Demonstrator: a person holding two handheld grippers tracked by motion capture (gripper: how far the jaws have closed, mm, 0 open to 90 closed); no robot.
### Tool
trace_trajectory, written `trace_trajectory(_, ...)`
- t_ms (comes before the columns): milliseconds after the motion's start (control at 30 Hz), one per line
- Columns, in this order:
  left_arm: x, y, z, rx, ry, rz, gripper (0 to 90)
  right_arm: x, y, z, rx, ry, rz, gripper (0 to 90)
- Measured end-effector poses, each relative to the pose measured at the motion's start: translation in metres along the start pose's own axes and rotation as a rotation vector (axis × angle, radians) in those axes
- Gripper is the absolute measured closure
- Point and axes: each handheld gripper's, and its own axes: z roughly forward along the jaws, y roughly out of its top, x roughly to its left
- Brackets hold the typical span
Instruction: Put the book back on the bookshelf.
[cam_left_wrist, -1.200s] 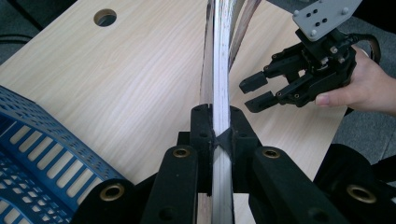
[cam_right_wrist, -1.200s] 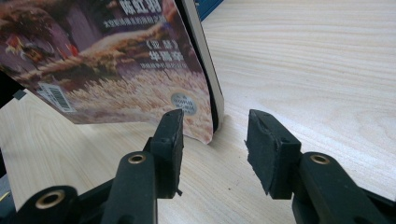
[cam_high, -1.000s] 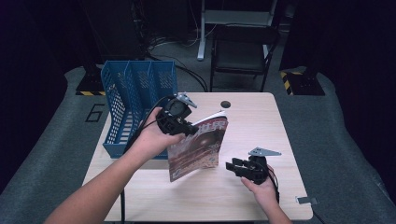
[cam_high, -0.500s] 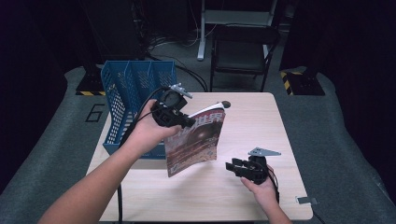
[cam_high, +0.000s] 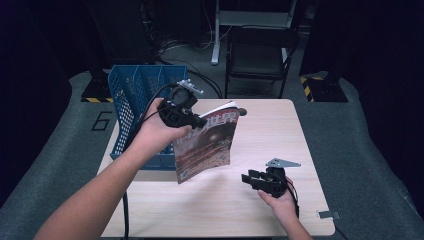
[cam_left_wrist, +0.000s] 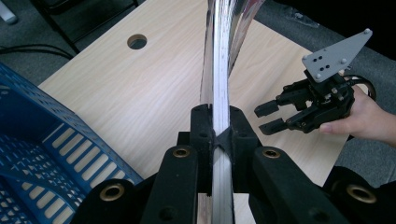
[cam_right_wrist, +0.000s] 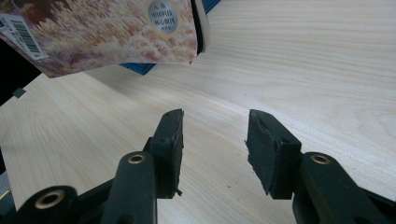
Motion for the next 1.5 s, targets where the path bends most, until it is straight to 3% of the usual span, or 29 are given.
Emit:
trace_trajectory(733, 0.014, 0.011, -0.031, -0.051, 0.042, -0.032, 83.8, 0.000, 0.000, 0.000, 0.000, -0.001, 0.001, 55.7)
trace_trajectory(1500, 0.044, -0.005, -0.056, -0.046, 0.099, -0.098, 83.9, 0.000, -0.001, 0.001, 0.008, 0.002, 0.002, 55.7)
